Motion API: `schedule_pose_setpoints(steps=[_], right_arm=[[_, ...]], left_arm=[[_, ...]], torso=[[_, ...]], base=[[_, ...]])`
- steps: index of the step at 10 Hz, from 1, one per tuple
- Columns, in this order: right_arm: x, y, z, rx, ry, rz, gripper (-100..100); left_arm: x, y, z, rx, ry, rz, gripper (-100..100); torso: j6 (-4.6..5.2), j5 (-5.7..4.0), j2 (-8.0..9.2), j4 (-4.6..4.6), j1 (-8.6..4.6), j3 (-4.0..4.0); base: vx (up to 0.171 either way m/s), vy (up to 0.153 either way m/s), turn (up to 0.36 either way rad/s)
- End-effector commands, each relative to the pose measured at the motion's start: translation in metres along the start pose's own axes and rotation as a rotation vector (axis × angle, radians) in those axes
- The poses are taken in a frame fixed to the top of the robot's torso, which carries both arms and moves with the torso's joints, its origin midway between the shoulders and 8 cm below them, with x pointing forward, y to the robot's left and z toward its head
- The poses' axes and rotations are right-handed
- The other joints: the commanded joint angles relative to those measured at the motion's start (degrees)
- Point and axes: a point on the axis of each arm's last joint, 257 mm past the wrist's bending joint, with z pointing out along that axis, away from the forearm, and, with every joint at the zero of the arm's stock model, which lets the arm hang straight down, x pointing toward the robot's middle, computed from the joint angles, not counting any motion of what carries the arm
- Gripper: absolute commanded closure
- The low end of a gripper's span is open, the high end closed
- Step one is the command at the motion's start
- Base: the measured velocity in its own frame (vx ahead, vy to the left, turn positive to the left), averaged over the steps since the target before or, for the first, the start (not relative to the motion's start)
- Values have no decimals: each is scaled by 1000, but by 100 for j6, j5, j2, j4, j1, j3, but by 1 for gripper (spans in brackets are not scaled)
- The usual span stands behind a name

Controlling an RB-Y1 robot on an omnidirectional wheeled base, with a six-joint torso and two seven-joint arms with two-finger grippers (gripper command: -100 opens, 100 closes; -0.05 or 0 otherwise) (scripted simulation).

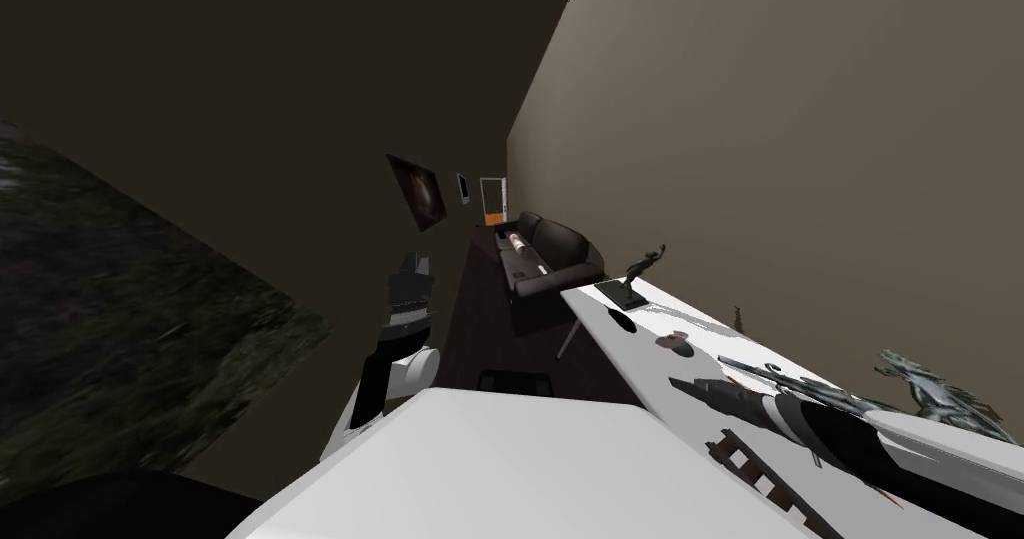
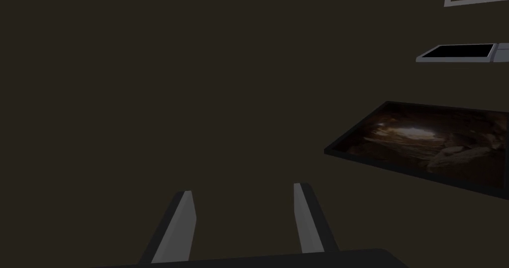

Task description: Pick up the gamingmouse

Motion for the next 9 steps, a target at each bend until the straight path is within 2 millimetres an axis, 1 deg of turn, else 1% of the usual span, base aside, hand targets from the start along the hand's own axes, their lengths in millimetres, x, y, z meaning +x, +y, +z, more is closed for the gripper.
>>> schedule_pose_setpoints(steps=[1, 2, 3, 4, 5, 7, 8, 9], right_arm=[[14, -17, -5, 47, 44, -26, -100], [14, -17, -5, 47, 44, -26, -100], [20, -25, -9, 69, 65, -38, -100], [24, -31, -11, 87, 80, -48, -100], [24, -35, -13, 100, 86, -57, -100], [18, -38, -13, 110, 80, -68, -100], [21, -37, -13, 107, 84, -64, -100], [20, -37, -12, 108, 83, -65, 0]], left_arm=[[0, 0, 0, 0, 0, 0, 0], [0, 0, 0, 0, 0, 0, 0], [0, 0, 0, 0, 0, 0, 0], [0, 0, 0, 0, 0, 0, 0], [0, 0, 0, 0, 0, 0, 0], [0, 0, 0, 0, 0, 0, 0], [0, 0, 0, 0, 0, 0, 0], [0, 0, 0, 0, 0, 0, 0]], torso=[[0, 0, 0, 0, 0, 0], [-1, 2, -16, -4, 8, -10], [0, 1, -3, -3, 6, -4], [0, 2, -4, -2, 11, -3], [-2, 4, -22, -6, 19, -13], [-32, 3, -57, -8, 19, -32], [-31, 3, -65, -11, 21, -38], [-25, 2, -21, -2, 11, -14]], base=[[237, 69, 91], [170, 57, 27], [183, 73, 59], [248, 96, 110], [245, 104, 106], [276, 68, 161], [116, 32, 25], [23, 5, 0]])
